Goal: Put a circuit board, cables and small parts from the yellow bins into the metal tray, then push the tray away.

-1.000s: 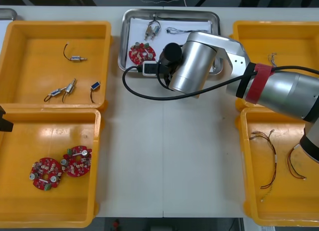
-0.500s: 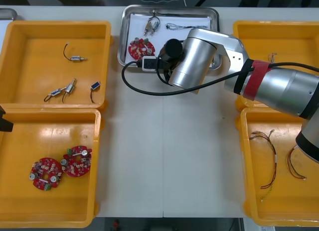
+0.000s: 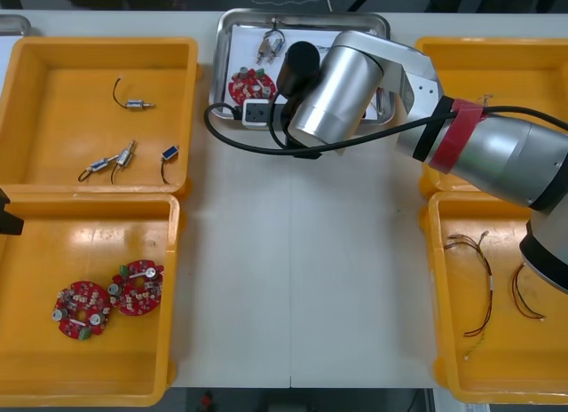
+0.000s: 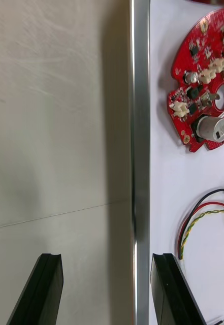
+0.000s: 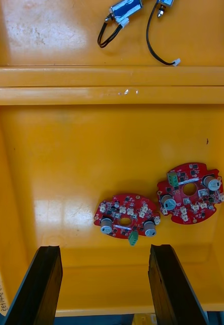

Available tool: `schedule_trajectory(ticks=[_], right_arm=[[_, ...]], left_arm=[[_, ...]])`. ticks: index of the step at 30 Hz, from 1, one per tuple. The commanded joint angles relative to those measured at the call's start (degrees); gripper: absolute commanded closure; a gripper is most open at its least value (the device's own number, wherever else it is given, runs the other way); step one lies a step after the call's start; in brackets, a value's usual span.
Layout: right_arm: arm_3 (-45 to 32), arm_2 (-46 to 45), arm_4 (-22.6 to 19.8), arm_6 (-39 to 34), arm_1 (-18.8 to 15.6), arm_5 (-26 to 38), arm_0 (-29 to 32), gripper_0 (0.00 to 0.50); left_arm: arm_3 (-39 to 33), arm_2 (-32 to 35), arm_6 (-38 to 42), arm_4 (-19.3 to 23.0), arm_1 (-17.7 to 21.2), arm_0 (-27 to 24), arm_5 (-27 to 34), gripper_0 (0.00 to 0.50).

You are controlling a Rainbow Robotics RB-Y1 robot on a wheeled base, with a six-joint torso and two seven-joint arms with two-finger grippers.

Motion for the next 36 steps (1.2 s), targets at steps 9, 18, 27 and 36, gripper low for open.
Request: schedule_trajectory(ticks=[9, 18, 27, 36], right_arm=[[-23.28, -16.37, 1.58, -1.83, 1.45, 22.09, 9.90, 0.000], [-38.84, -24.54, 6.41, -3.41, 1.45, 38.35, 18.34, 0.000], [-50.79, -35.17, 7.82, -6.22, 1.45, 43.94, 27.21, 0.000], [-59.93, -44.93, 11.25, -19.06, 0.57, 43.94, 38.38, 0.000]], left_arm=[[-0.18, 1.51, -1.73, -0.48, 2.36, -1.66, -0.33, 0.000], [-0.18, 1.51, -1.73, -0.48, 2.36, -1.66, -0.33, 0.000], [-0.18, 1.51, -1.73, -0.48, 2.36, -1.66, -0.33, 0.000], [-0.18, 1.51, -1.73, -0.48, 2.36, -1.66, -0.33, 0.000]])
